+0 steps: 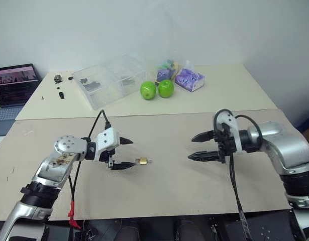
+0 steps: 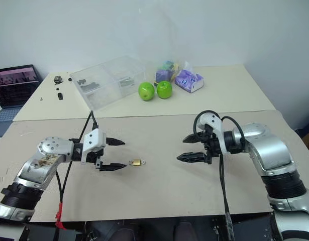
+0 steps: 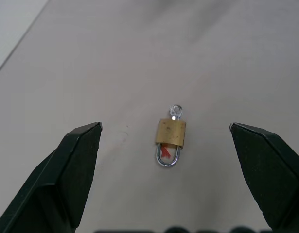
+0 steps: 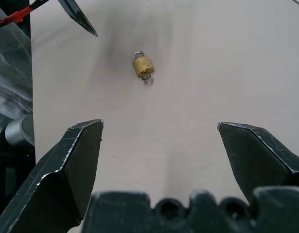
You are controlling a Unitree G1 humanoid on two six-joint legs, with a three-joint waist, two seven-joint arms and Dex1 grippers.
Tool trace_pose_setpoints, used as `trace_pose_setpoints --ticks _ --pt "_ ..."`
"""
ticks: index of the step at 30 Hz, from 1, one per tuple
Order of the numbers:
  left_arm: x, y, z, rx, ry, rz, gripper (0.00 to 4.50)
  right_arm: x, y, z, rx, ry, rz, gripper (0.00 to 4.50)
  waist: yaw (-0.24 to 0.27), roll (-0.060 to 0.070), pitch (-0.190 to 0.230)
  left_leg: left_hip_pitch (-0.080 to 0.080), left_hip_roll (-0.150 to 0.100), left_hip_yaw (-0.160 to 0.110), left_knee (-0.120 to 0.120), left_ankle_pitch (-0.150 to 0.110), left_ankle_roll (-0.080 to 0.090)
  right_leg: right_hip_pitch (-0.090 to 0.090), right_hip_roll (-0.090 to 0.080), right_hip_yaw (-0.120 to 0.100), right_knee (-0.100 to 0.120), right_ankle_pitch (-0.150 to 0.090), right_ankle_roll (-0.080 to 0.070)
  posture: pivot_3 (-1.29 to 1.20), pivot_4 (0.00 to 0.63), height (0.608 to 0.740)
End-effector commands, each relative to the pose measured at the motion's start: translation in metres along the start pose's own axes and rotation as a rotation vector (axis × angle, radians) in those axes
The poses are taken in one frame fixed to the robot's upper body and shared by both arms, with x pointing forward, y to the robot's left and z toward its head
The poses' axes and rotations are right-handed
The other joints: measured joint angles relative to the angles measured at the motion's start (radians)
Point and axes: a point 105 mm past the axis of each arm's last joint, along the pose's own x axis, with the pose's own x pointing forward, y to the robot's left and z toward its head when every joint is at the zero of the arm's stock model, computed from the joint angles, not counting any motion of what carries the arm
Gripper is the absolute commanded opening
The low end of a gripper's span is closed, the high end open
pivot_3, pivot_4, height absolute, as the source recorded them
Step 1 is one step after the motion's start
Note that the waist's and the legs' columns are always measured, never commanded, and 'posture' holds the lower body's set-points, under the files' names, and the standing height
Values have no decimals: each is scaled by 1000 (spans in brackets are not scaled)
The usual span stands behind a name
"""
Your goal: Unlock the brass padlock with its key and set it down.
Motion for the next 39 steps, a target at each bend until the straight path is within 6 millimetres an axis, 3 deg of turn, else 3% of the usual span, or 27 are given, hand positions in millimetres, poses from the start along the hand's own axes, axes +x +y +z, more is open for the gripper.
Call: trace_pose_setpoints --ticks 1,8,14,26,39 --pt "10 8 0 55 7 -19 4500 -9 4 14 -35 -39 -37 4443 2 0 0 0 0 0 0 0 0 0 0 0 0 0 0 0 150 740" --pt "41 15 -11 98 58 -52 4500 -16 3 21 -48 -63 -123 4443 2 0 0 -1 -1 0 2 0 1 0 -1 0 0 0 0 0 150 740" --pt "55 21 -2 123 55 -78 4500 -25 3 16 -31 -54 -178 4443 3 -1 0 -1 -1 0 4 -1 2 1 0 -1 0 0 0 0 150 740" --pt "55 21 -11 144 118 -88 4500 -28 -1 17 -31 -56 -221 4443 0 0 0 0 1 0 13 -10 17 6 3 0 0 0 0 0 150 740" --pt "58 4 -19 132 128 -104 4500 -27 -6 16 -41 -50 -234 4443 2 0 0 0 1 0 14 -10 17 6 2 0 -1 0 0 0 150 740"
